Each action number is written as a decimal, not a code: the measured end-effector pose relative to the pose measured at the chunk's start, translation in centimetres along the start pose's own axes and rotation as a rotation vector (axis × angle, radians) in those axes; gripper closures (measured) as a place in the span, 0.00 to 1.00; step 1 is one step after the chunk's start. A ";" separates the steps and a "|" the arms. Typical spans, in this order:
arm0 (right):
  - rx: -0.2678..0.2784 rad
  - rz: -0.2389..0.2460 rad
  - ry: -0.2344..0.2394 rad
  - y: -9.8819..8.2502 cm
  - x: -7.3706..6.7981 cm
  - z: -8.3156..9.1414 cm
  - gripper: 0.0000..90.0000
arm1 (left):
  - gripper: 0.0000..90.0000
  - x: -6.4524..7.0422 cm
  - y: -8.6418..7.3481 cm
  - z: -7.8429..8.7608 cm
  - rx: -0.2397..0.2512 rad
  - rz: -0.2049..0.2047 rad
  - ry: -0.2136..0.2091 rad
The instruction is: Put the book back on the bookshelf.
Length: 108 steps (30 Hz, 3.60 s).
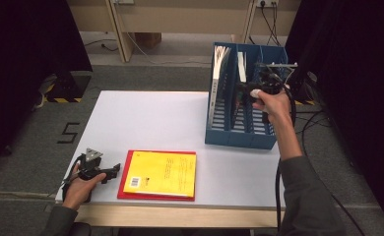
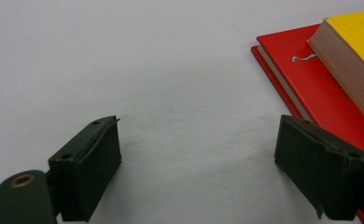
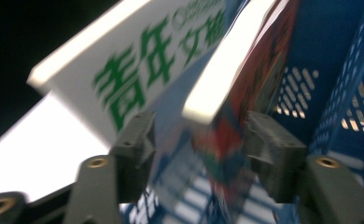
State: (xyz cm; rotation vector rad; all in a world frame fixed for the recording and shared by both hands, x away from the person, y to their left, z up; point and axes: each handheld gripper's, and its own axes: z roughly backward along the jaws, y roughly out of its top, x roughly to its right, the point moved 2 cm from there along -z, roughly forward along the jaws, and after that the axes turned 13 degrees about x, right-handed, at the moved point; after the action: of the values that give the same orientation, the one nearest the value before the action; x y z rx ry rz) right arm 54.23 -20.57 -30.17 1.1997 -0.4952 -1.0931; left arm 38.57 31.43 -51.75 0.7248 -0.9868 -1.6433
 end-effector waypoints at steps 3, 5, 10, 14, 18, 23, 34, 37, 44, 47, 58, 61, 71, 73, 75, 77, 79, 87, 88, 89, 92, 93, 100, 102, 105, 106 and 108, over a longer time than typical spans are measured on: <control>0.012 0.026 0.008 -1.3 -0.7 2.0 0.42 | 0.15 0.0 0.0 0.0 0.004 0.001 0.001; 0.011 0.059 0.022 -2.4 -1.1 3.0 0.42 | 0.16 0.1 0.0 0.0 0.005 -0.005 0.005; -0.021 0.064 0.133 -7.1 -3.5 4.9 0.39 | 0.16 0.2 0.3 0.3 0.020 0.021 -0.010; -0.052 0.011 0.221 -11.6 -5.3 4.8 0.33 | 0.16 0.8 0.7 0.8 0.038 0.015 -0.019; -0.137 -0.030 0.263 -16.2 -6.5 3.7 0.29 | 0.16 1.9 0.9 1.1 0.032 -0.005 -0.052; -0.168 -0.071 0.299 -20.0 -7.7 2.6 0.27 | 0.16 3.3 1.0 1.2 0.014 -0.036 -0.077; -0.271 -0.132 0.368 -23.8 -9.6 0.6 0.22 | 0.49 4.9 1.1 1.7 -0.007 -0.045 -0.110; -0.285 -0.165 0.386 -24.3 -10.2 -0.1 0.22 | 0.47 5.8 1.1 1.5 -0.023 -0.032 -0.162; -0.285 -0.176 0.380 -24.5 -10.4 -0.4 0.25 | 0.19 6.6 1.1 1.1 -0.035 -0.071 -0.154; -0.283 -0.222 0.366 -24.5 -10.3 -0.3 0.29 | 0.19 6.8 1.1 1.2 -0.030 -0.094 -0.142; -0.303 -0.340 0.351 -25.6 -10.4 2.0 0.42 | 0.20 7.0 1.0 1.6 -0.031 -0.100 -0.143; -0.285 -0.380 0.329 -25.6 -10.3 1.7 0.47 | 0.26 7.0 1.0 1.6 -0.038 -0.072 -0.159; -0.119 -0.413 0.420 -19.6 -11.2 1.9 0.62 | 0.37 7.3 1.0 1.7 -0.032 -0.052 -0.172; -0.149 -0.372 0.452 -18.0 -12.4 1.9 0.67 | 0.36 7.4 0.9 1.6 -0.024 -0.056 -0.175; -0.226 -0.338 0.495 -17.6 -14.2 1.3 0.67 | 0.34 7.5 0.9 1.6 -0.020 -0.068 -0.174; -0.274 -0.241 0.513 -17.0 -15.5 0.9 0.67 | 0.33 7.3 0.9 1.6 -0.019 -0.077 -0.174; -0.283 -0.206 0.508 -16.2 -15.7 0.8 0.70 | 0.28 7.2 0.8 1.6 -0.018 -0.072 -0.176; -0.336 -0.104 0.520 -14.8 -15.6 -0.3 0.67 | 0.22 7.5 0.8 1.5 -0.010 -0.088 -0.168; -0.339 -0.079 0.523 -14.5 -15.8 -0.4 0.66 | 0.22 7.5 0.8 1.5 -0.010 -0.089 -0.167; -0.349 -0.066 0.520 -14.3 -16.0 -0.4 0.67 | 0.22 7.5 0.8 1.5 -0.010 -0.088 -0.167; -0.334 -0.035 0.535 -13.7 -16.4 -0.5 0.71 | 0.19 7.4 0.7 1.4 -0.006 -0.083 -0.176; -0.327 -0.028 0.543 -13.4 -16.5 -0.4 0.72 | 0.17 7.3 0.7 1.4 -0.001 -0.073 -0.183; -0.241 0.037 0.538 -9.6 -16.1 0.9 0.83 | 0.16 5.0 1.0 1.1 0.052 0.046 -0.146; -0.234 0.074 0.525 -8.6 -15.8 1.4 0.84 | 0.16 4.3 0.9 0.9 0.050 0.081 -0.135; -0.237 0.101 0.480 -7.7 -15.1 2.1 0.84 | 0.16 3.3 0.8 0.8 0.051 0.116 -0.119; -0.242 0.115 0.476 -7.5 -14.8 2.3 0.84 | 0.16 3.0 0.8 0.9 0.055 0.119 -0.116; -0.232 0.119 0.456 -7.2 -14.2 2.9 0.84 | 0.16 2.5 0.8 0.9 0.063 0.128 -0.099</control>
State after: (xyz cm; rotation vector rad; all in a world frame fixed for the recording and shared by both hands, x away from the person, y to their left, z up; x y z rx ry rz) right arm 42.81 -9.39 -32.55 1.1523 -0.0829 -0.7215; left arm 37.54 29.14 -50.59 0.6137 -1.1371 -1.5541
